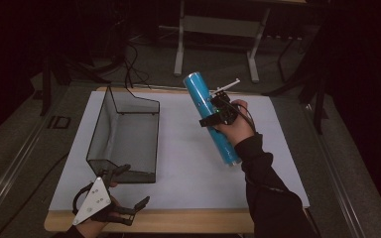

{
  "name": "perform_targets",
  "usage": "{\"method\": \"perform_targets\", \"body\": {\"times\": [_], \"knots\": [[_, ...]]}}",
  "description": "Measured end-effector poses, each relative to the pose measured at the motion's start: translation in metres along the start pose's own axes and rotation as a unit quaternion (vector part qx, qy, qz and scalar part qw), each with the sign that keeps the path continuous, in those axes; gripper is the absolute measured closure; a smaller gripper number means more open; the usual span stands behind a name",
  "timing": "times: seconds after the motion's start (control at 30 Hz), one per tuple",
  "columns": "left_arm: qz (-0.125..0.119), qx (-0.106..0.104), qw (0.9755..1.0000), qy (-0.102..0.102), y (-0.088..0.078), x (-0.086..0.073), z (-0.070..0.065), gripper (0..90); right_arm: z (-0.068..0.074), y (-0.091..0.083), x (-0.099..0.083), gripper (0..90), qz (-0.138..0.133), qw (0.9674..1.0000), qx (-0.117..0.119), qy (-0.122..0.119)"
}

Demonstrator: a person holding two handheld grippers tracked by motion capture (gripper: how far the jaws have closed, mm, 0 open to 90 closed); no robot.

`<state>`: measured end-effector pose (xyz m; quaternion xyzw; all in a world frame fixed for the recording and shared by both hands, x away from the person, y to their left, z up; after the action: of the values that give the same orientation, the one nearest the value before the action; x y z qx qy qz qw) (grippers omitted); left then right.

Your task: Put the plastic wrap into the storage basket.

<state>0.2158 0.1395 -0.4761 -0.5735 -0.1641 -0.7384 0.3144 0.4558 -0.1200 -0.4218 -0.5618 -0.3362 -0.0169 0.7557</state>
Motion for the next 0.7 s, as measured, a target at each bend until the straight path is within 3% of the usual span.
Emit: {"method": "perform_targets", "body": {"times": [0.2, 0.3, 0.7], "knots": [[-0.004, 0.003, 1.0, -0.001, -0.002, 0.001, 0.001, 2.0, 0.024, 0.002, 0.016, 31.7, -0.022, 0.9997, 0.006, -0.003], [-0.005, 0.001, 1.0, -0.002, -0.002, 0.001, 0.0, 2.0, 0.036, 0.002, 0.026, 31.6, -0.042, 0.9989, 0.023, 0.002], [-0.007, 0.006, 1.0, 0.003, -0.003, 0.002, 0.001, 2.0, 0.076, 0.007, 0.053, 31.7, -0.092, 0.9933, 0.059, 0.037]]}}
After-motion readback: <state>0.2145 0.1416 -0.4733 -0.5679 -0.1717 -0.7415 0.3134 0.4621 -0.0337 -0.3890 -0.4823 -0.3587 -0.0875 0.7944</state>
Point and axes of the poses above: each handheld gripper's, and its own axes: y roughly forward along the jaws, x roughly out of its top, z roughly to its left, the point moved 5 cm from there along y, roughly forward along the jaws, and after that the axes turned 8 degrees about y, right-handed, at the moved point
